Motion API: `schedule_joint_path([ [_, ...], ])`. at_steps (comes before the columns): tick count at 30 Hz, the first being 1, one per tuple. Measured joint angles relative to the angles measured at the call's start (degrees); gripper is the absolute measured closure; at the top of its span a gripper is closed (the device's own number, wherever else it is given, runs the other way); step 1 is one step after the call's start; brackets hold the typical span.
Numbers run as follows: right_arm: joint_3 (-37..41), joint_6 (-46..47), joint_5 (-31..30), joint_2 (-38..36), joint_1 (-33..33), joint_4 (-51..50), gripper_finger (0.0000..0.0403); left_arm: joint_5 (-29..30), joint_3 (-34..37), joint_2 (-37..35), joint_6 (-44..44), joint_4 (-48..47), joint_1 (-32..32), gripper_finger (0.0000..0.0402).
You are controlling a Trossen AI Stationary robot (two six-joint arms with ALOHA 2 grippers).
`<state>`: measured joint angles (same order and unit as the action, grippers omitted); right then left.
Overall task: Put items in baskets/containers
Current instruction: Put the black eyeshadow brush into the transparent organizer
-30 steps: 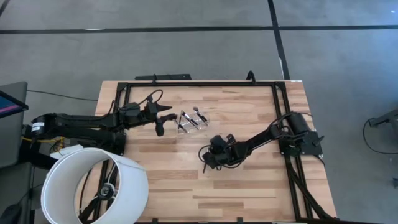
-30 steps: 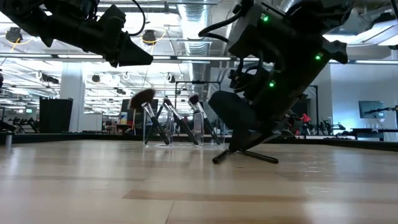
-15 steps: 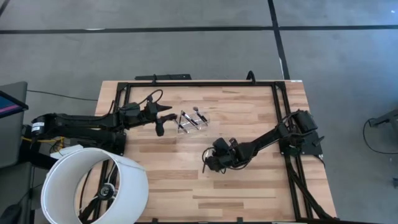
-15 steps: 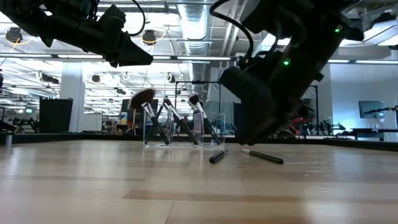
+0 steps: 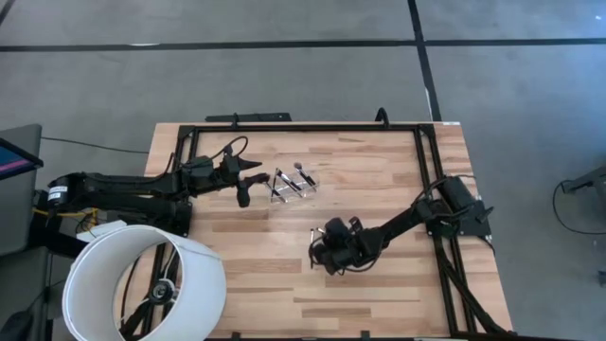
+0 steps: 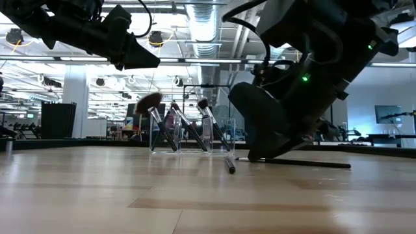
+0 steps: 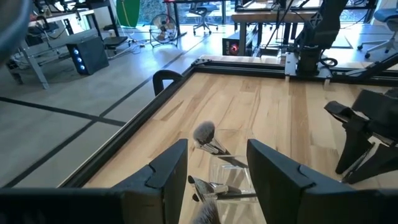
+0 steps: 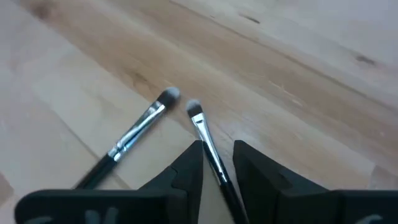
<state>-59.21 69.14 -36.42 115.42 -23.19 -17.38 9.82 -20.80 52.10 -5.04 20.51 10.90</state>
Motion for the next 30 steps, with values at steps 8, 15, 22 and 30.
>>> schedule_joint_path([
  [8,0.0,-9.0,0.9,0.0,0.2,0.6,0.0258,0.0,0.0,0.0,0.0,0.0,0.0,0.0238],
  [15,0.0,-18.3,1.6,-0.1,-0.1,-0.2,0.0216,0.0,0.0,0.0,0.0,0.0,0.0,0.0238],
  [22,-0.1,-23.8,2.2,-0.2,0.4,-0.1,0.0223,0.0,0.0,0.0,0.0,0.1,0.0,0.0238],
  [30,0.1,-24.2,1.7,-0.5,-0.2,1.2,0.0238,0.0,0.0,0.0,0.0,0.1,0.0,0.0238],
])
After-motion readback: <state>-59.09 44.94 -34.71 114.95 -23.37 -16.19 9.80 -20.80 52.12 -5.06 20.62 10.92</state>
